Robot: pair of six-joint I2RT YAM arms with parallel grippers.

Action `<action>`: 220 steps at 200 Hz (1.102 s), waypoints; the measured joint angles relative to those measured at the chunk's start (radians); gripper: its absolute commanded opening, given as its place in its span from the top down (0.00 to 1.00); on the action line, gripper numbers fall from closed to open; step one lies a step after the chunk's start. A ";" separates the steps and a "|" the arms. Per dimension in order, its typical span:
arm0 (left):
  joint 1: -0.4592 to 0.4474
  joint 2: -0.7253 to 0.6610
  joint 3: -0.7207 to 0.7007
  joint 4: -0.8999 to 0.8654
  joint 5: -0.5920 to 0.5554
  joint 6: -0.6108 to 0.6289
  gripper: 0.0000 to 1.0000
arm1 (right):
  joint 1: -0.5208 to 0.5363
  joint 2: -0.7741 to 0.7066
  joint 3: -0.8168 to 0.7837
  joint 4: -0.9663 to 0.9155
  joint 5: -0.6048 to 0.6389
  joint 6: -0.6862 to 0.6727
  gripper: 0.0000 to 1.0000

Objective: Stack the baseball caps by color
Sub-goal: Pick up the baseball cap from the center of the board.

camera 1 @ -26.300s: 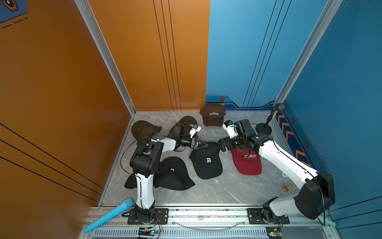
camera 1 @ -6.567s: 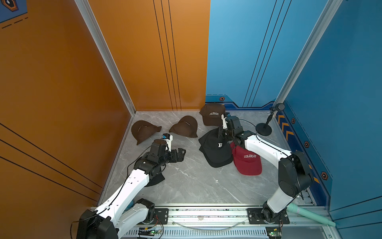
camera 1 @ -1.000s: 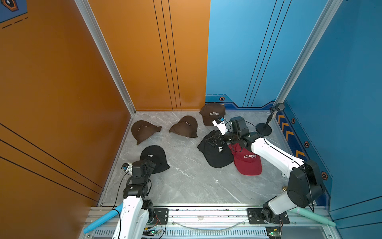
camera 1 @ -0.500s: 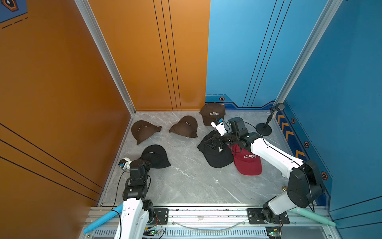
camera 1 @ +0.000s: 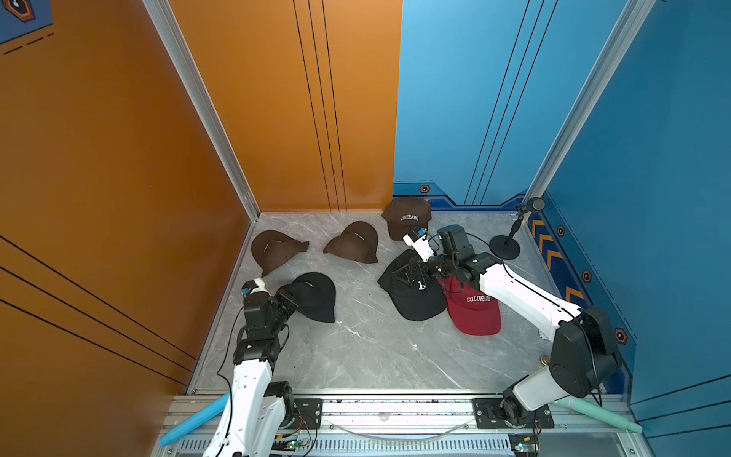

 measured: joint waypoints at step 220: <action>-0.425 0.334 0.273 -0.375 0.511 0.344 1.00 | 0.010 -0.101 -0.022 -0.070 0.001 -0.026 0.00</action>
